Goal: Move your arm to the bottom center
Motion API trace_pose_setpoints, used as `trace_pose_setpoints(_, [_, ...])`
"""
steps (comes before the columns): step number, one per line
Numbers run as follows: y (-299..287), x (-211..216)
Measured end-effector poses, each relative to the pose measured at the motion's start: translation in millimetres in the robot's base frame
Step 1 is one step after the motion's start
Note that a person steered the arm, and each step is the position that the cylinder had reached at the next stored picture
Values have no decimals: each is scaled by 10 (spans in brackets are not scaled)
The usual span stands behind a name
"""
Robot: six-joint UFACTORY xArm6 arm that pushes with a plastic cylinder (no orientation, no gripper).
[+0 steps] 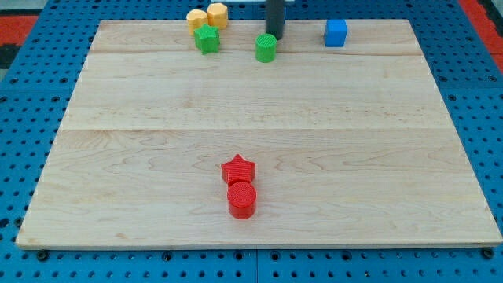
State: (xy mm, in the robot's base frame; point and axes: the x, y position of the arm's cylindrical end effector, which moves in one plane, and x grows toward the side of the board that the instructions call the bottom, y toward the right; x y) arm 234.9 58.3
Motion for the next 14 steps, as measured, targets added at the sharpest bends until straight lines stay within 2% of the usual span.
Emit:
trace_pose_setpoints(1, [234, 192])
trace_pose_setpoints(2, [-271, 395])
trace_pose_setpoints(3, [-1201, 366])
trace_pose_setpoints(6, [-629, 323])
trace_pose_setpoints(8, [-165, 895])
trace_pose_setpoints(10, [-51, 990])
trace_pose_setpoints(11, [62, 1172])
trace_pose_setpoints(12, [177, 1543])
trace_pose_setpoints(14, [197, 1709])
